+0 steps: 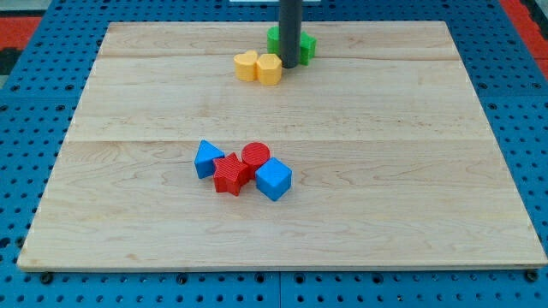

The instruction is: Push the yellow hexagon and yellow heart to the top left

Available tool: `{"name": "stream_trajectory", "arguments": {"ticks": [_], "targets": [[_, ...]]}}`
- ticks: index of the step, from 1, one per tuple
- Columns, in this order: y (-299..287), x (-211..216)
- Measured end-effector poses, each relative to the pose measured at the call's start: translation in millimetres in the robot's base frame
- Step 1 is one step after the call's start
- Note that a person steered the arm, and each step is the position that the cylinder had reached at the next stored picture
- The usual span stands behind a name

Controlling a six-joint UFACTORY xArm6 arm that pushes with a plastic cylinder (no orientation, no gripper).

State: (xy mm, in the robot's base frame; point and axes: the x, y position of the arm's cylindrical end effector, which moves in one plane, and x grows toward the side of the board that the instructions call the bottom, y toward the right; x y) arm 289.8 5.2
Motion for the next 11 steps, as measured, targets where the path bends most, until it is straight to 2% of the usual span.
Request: {"name": "stream_trajectory", "arguments": {"ticks": [1, 3, 4, 5, 7, 8, 9, 11], "targets": [[1.5, 2.7], [92.5, -24.1], [116.4, -8.0], [80.6, 50.3], [-51.3, 15.4], [-113.5, 13.9], [-140.7, -6.3], [-218.5, -10.3]]}}
